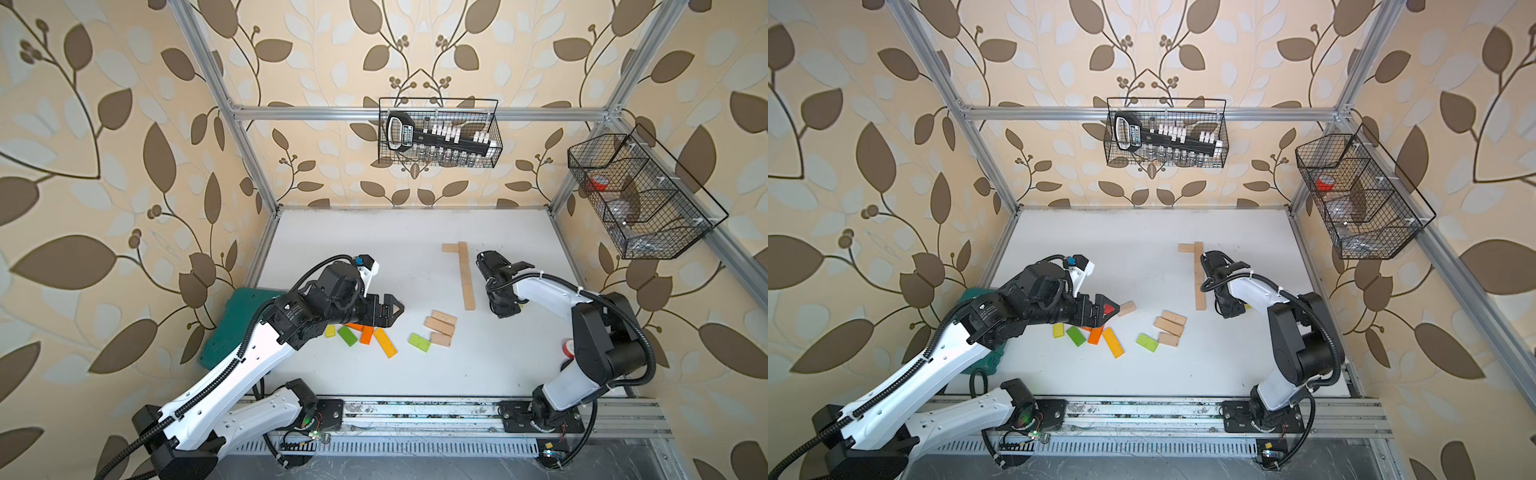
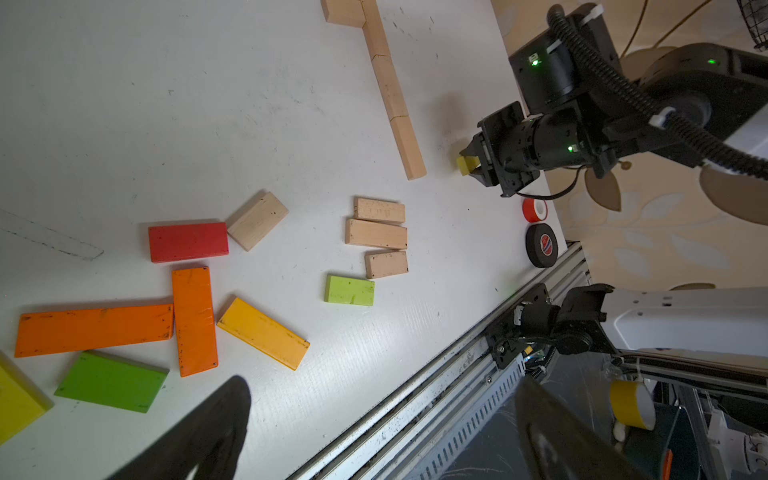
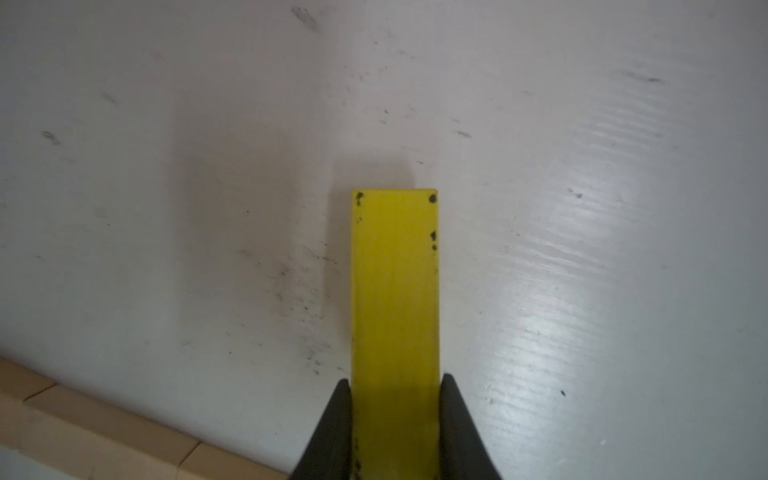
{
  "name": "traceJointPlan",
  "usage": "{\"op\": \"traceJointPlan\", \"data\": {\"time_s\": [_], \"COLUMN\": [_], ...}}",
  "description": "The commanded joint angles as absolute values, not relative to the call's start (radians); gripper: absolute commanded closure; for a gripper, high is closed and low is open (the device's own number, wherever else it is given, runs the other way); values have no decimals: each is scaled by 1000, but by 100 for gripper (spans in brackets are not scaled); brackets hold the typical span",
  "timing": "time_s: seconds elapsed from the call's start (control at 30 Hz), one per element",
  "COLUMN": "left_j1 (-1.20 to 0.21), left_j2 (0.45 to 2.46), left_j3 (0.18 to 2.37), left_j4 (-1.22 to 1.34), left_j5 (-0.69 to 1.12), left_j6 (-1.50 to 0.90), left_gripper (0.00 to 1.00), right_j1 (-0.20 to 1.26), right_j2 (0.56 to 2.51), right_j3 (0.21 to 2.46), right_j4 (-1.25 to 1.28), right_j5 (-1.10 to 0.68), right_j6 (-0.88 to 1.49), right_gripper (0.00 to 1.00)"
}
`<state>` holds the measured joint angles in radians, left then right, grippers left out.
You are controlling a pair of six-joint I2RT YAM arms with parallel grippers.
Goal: Assemble a giraffe with building blocks
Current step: Assemble the building block at the center of the board.
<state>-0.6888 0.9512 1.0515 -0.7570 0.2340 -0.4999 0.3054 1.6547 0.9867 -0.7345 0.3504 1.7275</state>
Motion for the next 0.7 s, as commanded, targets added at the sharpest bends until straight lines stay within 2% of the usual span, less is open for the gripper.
{"op": "traceJointPlan", "data": {"time_s": [0.0, 0.1, 0.2, 0.3, 0.5, 0.53, 0.57, 0.67], "left_j1": [-696, -696, -696, -697, -696, -696, -697, -696], "left_j2": [945, 944, 943, 942, 937, 937, 937, 939], "left_j3": [1086, 1085, 1086, 1088, 1088, 1088, 1088, 1087], "left_j4": [-745, -748, -754, -761, -771, -772, -772, -769], "left_j5": [228, 224, 217, 210, 202, 201, 201, 201], "left_j6": [-495, -494, -489, -485, -478, -478, -477, -476], "left_gripper": [1, 1, 1, 1, 1, 1, 1, 1], "right_j1": [310, 326, 344, 355, 356, 356, 354, 354], "right_j2": [1698, 1738, 1767, 1776, 1733, 1717, 1698, 1634], "right_j3": [1007, 1027, 1034, 1030, 1030, 1032, 1034, 1026], "right_j4": [-686, -682, -677, -672, -673, -675, -681, -694], "right_j5": [265, 258, 240, 227, 247, 257, 270, 295], "right_j6": [1980, 1998, 2019, 2039, 2018, 2001, 1978, 1931], "right_gripper": [100, 96, 86, 62, 31, 13, 1, 1]}}
